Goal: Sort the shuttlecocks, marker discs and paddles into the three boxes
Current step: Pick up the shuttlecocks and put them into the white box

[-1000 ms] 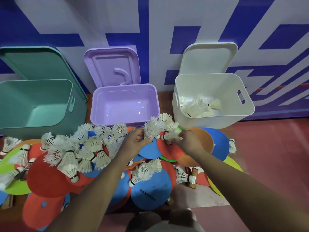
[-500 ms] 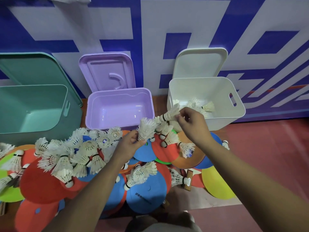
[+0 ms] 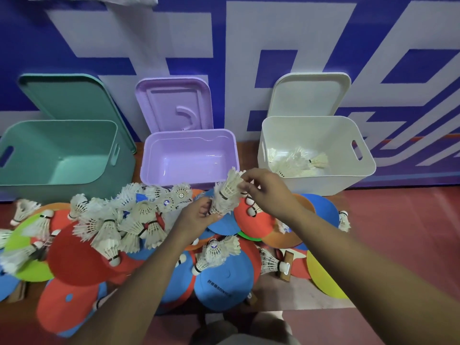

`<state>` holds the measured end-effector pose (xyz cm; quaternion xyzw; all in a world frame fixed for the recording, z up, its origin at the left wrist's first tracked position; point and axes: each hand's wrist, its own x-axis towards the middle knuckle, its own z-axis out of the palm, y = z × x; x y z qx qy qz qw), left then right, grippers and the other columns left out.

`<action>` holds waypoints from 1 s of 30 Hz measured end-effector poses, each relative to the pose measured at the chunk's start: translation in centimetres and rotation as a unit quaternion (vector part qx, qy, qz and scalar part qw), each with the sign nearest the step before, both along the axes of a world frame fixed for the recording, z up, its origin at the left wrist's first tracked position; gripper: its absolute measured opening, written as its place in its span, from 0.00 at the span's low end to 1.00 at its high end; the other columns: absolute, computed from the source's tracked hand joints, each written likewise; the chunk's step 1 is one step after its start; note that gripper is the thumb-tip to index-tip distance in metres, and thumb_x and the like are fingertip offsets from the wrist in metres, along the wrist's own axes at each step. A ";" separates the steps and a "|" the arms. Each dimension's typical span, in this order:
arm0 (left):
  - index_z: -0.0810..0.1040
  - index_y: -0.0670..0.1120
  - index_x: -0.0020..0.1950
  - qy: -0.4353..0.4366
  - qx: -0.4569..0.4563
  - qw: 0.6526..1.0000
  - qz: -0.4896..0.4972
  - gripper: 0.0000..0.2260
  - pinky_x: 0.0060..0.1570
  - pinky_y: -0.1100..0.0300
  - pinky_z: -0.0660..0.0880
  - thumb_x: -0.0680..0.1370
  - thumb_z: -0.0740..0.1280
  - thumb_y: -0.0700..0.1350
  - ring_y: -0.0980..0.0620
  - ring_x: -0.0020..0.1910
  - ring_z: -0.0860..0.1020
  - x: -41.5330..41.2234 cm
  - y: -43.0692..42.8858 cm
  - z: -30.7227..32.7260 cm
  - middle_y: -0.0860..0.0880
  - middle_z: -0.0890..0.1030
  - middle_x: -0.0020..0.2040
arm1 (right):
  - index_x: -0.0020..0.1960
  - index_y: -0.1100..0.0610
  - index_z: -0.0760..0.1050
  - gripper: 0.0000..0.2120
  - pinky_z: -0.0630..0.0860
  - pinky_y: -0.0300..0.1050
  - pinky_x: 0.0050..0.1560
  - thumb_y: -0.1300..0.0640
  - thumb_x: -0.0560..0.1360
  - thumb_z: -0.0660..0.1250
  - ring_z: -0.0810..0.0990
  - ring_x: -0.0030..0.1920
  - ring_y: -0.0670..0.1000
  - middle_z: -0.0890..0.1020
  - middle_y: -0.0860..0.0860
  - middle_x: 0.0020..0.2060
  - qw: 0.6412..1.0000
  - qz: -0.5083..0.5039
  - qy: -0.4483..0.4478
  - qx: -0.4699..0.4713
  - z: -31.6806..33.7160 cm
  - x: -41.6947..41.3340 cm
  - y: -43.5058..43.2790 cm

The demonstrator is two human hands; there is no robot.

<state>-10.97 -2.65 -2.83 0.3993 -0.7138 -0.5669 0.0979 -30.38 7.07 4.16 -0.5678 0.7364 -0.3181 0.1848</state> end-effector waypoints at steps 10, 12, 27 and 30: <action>0.79 0.56 0.56 -0.002 0.027 0.999 0.035 0.13 0.47 0.70 0.72 0.74 0.73 0.44 0.64 0.48 0.79 0.9 0.5 0.5 0.59 0.81 0.50 | 0.44 0.60 0.78 0.05 0.66 0.44 0.44 0.61 0.77 0.65 0.74 0.40 0.54 0.79 0.53 0.37 0.997 0.035 0.061 -0.014 -1.3 0.4 -1.0; 0.78 0.57 0.57 -0.002 0.026 0.999 0.033 0.14 0.48 0.70 0.73 0.74 0.73 0.43 0.63 0.50 0.79 0.8 0.5 0.5 0.58 0.82 0.50 | 0.45 0.58 0.79 0.06 0.70 0.46 0.46 0.58 0.78 0.66 0.74 0.40 0.52 0.79 0.52 0.38 0.996 0.075 0.040 0.001 -1.5 0.5 -1.0; 0.77 0.57 0.56 0.043 0.070 0.991 0.104 0.14 0.51 0.70 0.75 0.76 0.72 0.40 0.65 0.50 0.81 0.5 0.5 -0.4 0.60 0.84 0.50 | 0.65 0.62 0.69 0.18 0.75 0.53 0.56 0.63 0.75 0.64 0.76 0.59 0.62 0.71 0.59 0.62 0.962 -0.061 0.074 0.254 -8.6 -2.3 -3.5; 0.77 0.57 0.55 0.043 0.065 0.992 0.102 0.14 0.45 0.75 0.74 0.76 0.71 0.40 0.67 0.49 0.80 0.6 0.8 -0.3 0.63 0.84 0.47 | 0.50 0.62 0.76 0.13 0.77 0.50 0.43 0.67 0.67 0.71 0.80 0.47 0.60 0.76 0.58 0.52 0.948 -0.026 0.146 0.282 -9.5 -2.6 -3.5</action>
